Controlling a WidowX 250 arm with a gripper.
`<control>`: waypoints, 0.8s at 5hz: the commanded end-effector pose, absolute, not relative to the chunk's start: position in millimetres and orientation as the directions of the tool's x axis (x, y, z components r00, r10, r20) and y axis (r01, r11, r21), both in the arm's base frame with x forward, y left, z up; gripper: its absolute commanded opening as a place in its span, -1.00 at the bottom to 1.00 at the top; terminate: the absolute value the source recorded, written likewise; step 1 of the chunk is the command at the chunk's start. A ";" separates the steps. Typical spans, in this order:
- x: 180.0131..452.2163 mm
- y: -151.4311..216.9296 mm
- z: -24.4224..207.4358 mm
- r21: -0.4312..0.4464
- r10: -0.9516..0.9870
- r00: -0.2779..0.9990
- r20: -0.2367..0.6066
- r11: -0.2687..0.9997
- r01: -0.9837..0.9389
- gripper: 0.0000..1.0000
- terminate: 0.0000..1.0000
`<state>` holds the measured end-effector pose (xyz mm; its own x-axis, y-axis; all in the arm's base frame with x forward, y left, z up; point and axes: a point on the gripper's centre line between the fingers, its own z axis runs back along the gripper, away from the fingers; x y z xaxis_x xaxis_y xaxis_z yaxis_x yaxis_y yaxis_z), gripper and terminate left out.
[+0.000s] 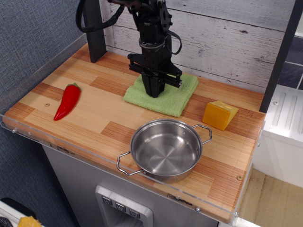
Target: Slide the green rag back to the wall.
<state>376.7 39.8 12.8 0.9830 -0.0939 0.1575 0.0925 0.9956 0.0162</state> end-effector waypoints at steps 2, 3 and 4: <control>382.9 42.9 32.7 0.043 -0.116 0.974 0.196 0.993 0.110 -1.00 -1.00; 383.0 48.1 48.6 0.020 -0.099 0.967 0.234 0.995 0.097 -1.00 -1.00; 385.4 49.0 57.0 0.022 -0.108 0.960 0.259 0.994 0.107 1.00 -1.00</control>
